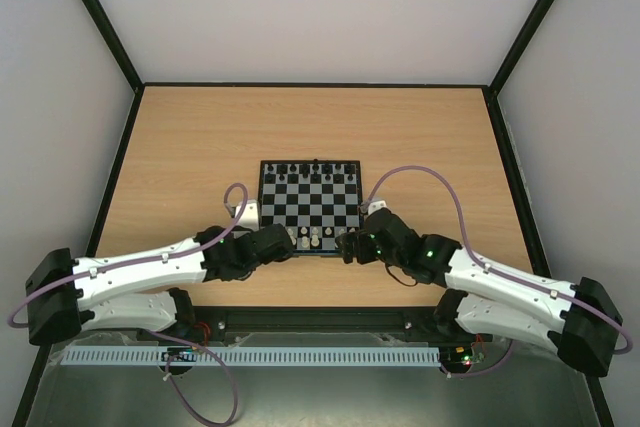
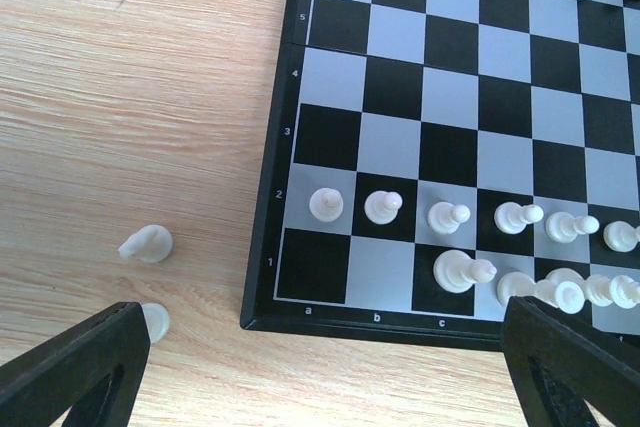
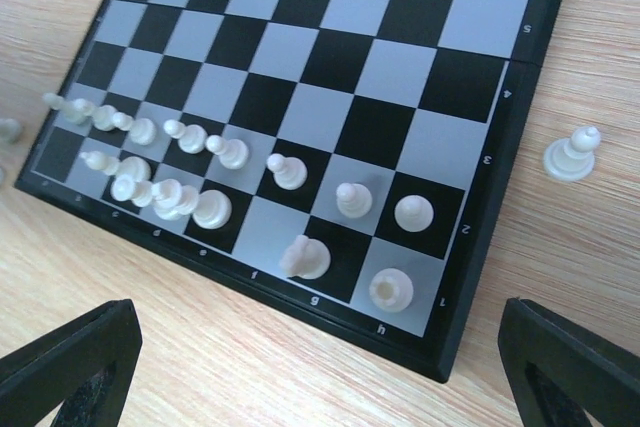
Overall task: Set up the chess pieces on the board
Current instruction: Pick up the chess piece at the center of the board.
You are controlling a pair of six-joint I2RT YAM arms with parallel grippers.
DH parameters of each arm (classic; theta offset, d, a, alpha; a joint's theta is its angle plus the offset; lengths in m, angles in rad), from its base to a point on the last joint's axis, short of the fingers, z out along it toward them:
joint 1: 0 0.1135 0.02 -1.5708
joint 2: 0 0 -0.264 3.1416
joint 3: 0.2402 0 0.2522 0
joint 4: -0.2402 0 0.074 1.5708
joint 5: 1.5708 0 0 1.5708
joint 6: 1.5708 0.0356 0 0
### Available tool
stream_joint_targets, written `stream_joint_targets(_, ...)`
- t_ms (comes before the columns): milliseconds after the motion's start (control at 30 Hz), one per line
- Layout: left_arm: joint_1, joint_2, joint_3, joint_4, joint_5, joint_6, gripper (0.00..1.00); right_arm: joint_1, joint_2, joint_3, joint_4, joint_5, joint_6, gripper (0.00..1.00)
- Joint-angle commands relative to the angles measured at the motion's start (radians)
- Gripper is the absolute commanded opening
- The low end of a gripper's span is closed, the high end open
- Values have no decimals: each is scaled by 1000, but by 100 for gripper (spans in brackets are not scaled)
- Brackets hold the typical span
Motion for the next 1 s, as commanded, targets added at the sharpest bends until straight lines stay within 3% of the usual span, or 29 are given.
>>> stream_joint_targets(0, 15, -34, -21, 8, -17, 45, 99, 3, 46, 16, -8, 65, -6, 99)
stream_joint_targets(300, 68, -29, -5, 21, -13, 167, 100, -2, 127, 81, -30, 103, 13, 99)
stream_joint_targets(967, 98, -81, -7, 109, 39, 320, 100, -14, 17, 104, -134, 203, 49, 99)
